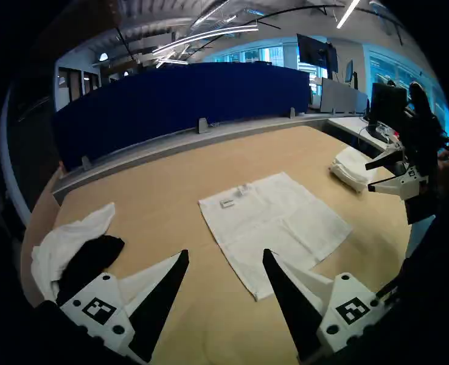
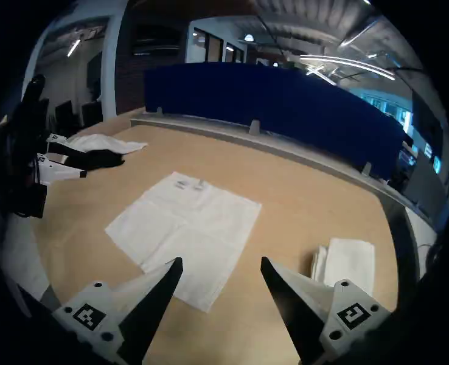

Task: Fold towel

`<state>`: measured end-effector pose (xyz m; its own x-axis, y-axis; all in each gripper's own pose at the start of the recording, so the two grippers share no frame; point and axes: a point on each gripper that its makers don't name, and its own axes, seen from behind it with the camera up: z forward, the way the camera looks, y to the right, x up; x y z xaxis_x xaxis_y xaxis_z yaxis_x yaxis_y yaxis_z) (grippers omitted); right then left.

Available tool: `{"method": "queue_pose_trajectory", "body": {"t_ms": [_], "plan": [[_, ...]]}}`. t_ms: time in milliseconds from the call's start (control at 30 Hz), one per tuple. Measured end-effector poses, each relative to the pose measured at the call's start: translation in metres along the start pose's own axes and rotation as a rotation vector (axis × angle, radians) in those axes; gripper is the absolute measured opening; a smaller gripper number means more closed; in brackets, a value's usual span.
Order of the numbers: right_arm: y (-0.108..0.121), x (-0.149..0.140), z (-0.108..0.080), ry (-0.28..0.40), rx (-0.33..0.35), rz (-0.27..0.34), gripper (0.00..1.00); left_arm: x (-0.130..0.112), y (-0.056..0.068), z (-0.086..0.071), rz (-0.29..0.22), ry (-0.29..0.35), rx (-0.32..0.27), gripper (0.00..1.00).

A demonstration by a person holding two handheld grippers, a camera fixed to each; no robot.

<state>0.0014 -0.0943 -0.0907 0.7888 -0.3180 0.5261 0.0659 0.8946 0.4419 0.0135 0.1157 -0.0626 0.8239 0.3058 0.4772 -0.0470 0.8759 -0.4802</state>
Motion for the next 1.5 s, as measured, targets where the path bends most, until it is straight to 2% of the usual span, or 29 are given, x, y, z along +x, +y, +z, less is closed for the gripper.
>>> {"method": "queue_pose_trajectory", "body": {"t_ms": [267,467,700,967,1100,1300,1367,1500], "plan": [[-0.013,-0.039,0.023,-0.073,0.043,-0.022,1.0,-0.048,0.024,0.028,0.026,-0.095,-0.057,0.9],[-0.018,-0.066,0.036,-0.124,0.058,-0.03,1.0,-0.077,0.036,0.044,0.037,-0.154,-0.087,0.9],[-0.022,-0.095,0.047,-0.177,0.076,-0.036,0.99,-0.098,0.046,0.055,0.056,-0.203,-0.116,0.9],[-0.022,-0.109,0.054,-0.201,0.082,-0.013,0.97,-0.111,0.052,0.061,0.068,-0.243,-0.136,0.9],[-0.025,-0.116,0.054,-0.218,0.095,-0.014,0.92,-0.116,0.056,0.064,0.079,-0.256,-0.149,0.87],[-0.028,-0.124,0.052,-0.234,0.106,-0.016,0.81,-0.122,0.06,0.062,0.099,-0.285,-0.156,0.76],[-0.029,-0.126,0.052,-0.239,0.109,-0.017,0.77,-0.124,0.062,0.061,0.099,-0.29,-0.158,0.69],[-0.029,-0.13,0.052,-0.252,0.113,-0.017,0.67,-0.125,0.064,0.062,0.092,-0.293,-0.159,0.64]]}}
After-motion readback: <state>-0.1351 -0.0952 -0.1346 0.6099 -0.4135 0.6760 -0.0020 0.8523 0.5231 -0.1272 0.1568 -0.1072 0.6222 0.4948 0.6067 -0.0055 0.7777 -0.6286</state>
